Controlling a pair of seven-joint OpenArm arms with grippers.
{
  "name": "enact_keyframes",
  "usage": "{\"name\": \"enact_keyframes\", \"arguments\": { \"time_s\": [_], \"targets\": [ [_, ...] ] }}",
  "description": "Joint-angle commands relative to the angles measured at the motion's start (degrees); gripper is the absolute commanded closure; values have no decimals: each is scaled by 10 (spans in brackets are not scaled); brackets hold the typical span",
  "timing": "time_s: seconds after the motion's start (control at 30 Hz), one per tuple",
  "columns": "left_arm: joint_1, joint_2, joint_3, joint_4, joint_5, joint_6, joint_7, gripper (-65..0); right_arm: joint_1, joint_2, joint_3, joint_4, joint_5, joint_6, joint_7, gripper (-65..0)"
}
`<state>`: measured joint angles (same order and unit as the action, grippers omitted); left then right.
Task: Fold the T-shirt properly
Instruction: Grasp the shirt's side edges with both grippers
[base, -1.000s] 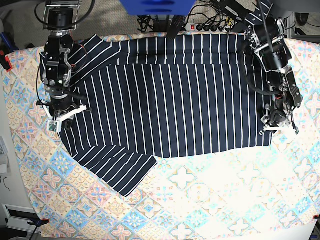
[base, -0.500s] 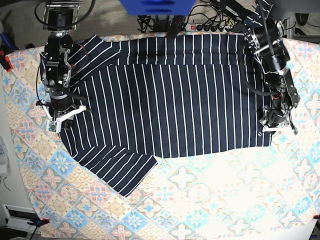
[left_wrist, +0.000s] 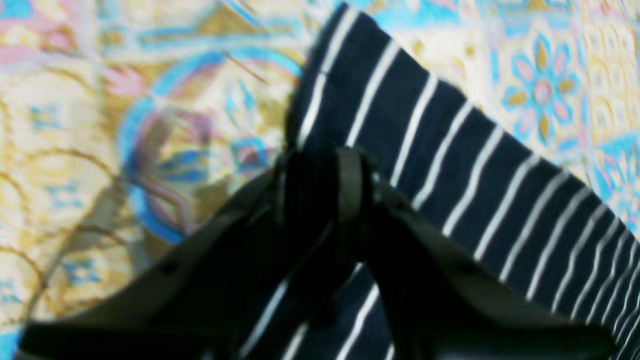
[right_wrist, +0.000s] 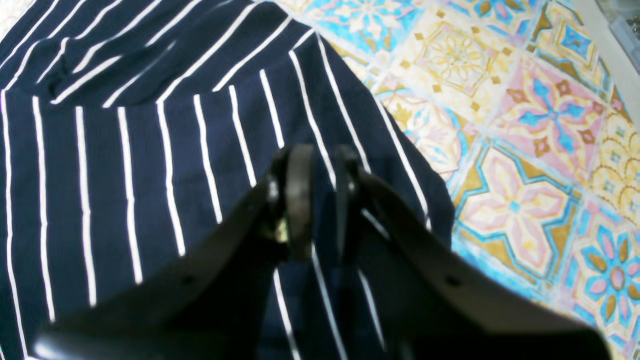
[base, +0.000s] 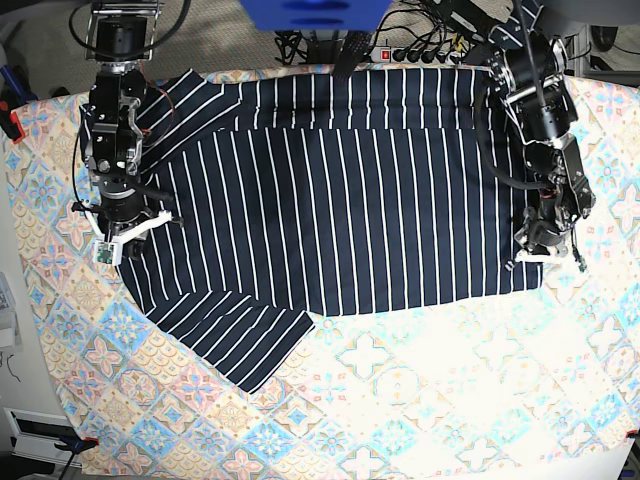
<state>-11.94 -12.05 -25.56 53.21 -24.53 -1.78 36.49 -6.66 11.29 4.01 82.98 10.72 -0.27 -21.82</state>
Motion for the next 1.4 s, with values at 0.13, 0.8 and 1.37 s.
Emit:
{"name": "enact_keyframes", "arguments": {
  "time_s": [0.13, 0.8, 1.37],
  "targets": [
    [25, 19, 4, 50, -5, -1, 46, -38, 18, 4, 1, 9, 0, 0, 15, -82],
    [135, 32, 0, 238, -6, -1, 46, 0, 156, 8, 2, -153, -3, 0, 18, -82],
    [226, 44, -2, 405, -7, -1, 46, 0, 282, 19, 1, -315, -4, 2, 21, -371]
  ]
}}
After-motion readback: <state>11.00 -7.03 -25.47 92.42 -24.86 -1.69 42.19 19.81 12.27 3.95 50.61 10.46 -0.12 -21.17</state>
